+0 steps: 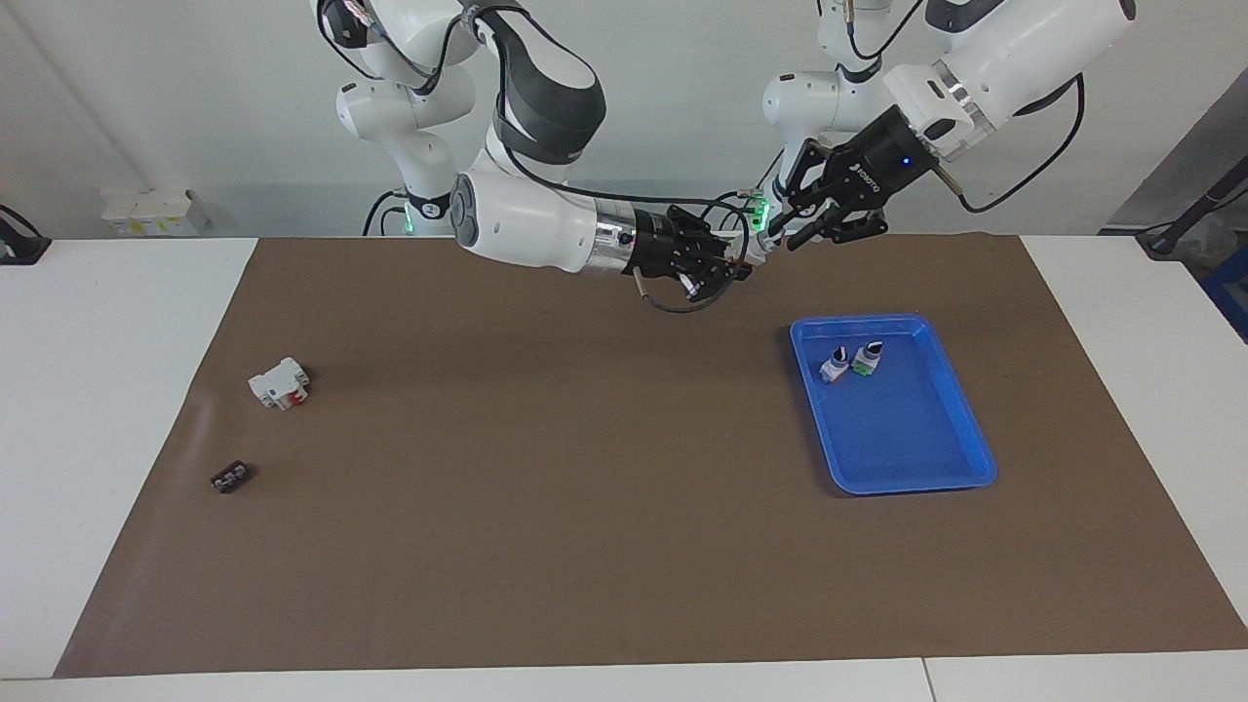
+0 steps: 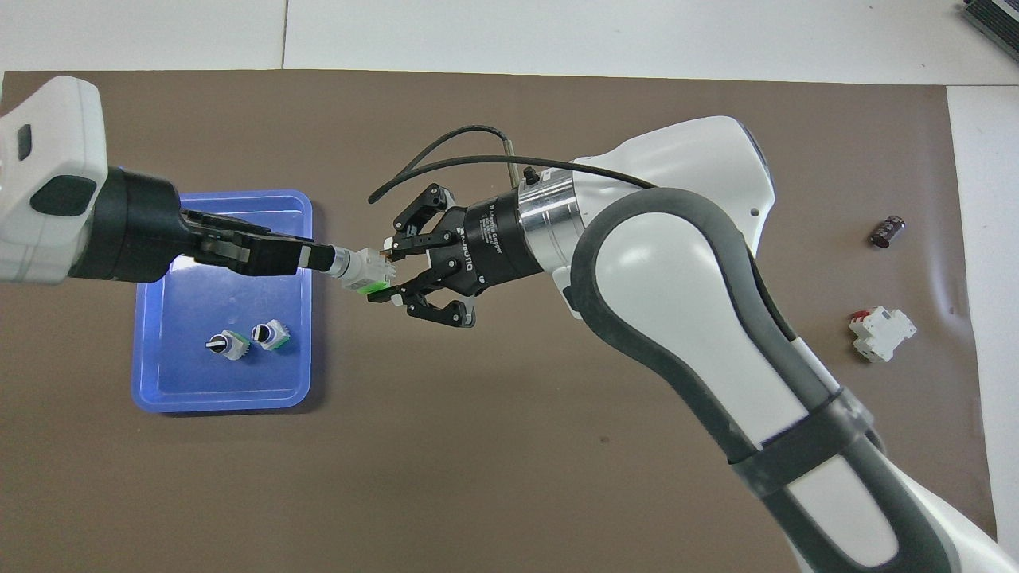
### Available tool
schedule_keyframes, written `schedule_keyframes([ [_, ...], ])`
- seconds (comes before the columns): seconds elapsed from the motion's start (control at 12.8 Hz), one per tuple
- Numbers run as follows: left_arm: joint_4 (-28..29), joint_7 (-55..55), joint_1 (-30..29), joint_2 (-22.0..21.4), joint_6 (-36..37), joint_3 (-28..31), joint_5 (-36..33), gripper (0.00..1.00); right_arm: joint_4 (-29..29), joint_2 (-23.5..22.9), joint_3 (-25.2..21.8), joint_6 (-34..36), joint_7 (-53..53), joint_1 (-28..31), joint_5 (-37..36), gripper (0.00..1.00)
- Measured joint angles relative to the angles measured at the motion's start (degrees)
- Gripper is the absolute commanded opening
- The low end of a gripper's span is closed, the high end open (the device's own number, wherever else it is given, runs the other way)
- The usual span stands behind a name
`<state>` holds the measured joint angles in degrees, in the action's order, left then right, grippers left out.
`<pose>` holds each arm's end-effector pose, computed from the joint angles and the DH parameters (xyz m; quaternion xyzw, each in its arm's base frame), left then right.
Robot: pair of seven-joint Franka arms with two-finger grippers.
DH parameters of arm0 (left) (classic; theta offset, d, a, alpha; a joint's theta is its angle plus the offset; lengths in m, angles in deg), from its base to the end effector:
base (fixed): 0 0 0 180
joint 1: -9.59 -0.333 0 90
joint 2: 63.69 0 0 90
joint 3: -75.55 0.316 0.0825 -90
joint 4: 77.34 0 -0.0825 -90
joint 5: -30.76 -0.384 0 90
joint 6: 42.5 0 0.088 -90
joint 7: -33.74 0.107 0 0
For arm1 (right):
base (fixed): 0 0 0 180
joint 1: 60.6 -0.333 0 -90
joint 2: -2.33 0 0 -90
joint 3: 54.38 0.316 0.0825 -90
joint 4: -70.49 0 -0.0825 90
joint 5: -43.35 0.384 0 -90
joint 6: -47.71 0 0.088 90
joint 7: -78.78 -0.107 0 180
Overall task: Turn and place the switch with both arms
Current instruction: 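Align the left gripper with the switch end held by the right gripper, then close the left gripper on the switch end near the right gripper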
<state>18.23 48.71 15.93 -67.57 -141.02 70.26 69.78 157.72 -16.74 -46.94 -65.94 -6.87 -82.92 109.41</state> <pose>0.5246 -0.1695 0.6494 0.9235 -0.1878 0.0657 0.3279 0.5718 0.3783 0.5211 -0.6399 0.5540 0.4198 0.3277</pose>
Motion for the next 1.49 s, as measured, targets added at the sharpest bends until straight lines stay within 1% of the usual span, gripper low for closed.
schedule_keyframes([
  [0.08, 0.02, 0.01, 0.00, 0.00, 0.07, 0.00, 0.00, 0.07, 0.00, 0.00, 0.00, 0.00, 0.00, 0.00, 0.00, 0.00],
  [0.16, 0.02, 0.03, 0.00, -0.02, 0.12, -0.02, 0.10, 0.00, 0.02, 0.00, 0.00, 0.00, 0.00, -0.01, 0.00, 0.00],
  [0.55, 0.02, -0.32, 0.01, -0.10, 0.23, -0.04, 0.39, 0.00, 0.08, 0.00, 0.00, 0.00, 0.00, 0.00, 0.00, 0.00],
  [0.78, 0.01, -5.32, 0.01, -0.10, 0.23, -0.08, 0.39, 0.00, 0.08, 0.00, -0.01, 0.00, 0.00, 0.00, 0.00, 0.00],
  [0.94, 0.01, -10.42, 0.00, -0.10, 0.21, -0.12, 0.39, 0.00, 0.08, 0.01, -0.02, 0.05, 0.00, 0.01, 0.00, 0.00],
  [1.49, -0.15, -36.73, -0.05, -0.39, -1.05, -1.61, 0.01, 0.00, 0.53, 0.71, -0.74, 1.20, 0.02, 0.41, -0.01, 0.00],
])
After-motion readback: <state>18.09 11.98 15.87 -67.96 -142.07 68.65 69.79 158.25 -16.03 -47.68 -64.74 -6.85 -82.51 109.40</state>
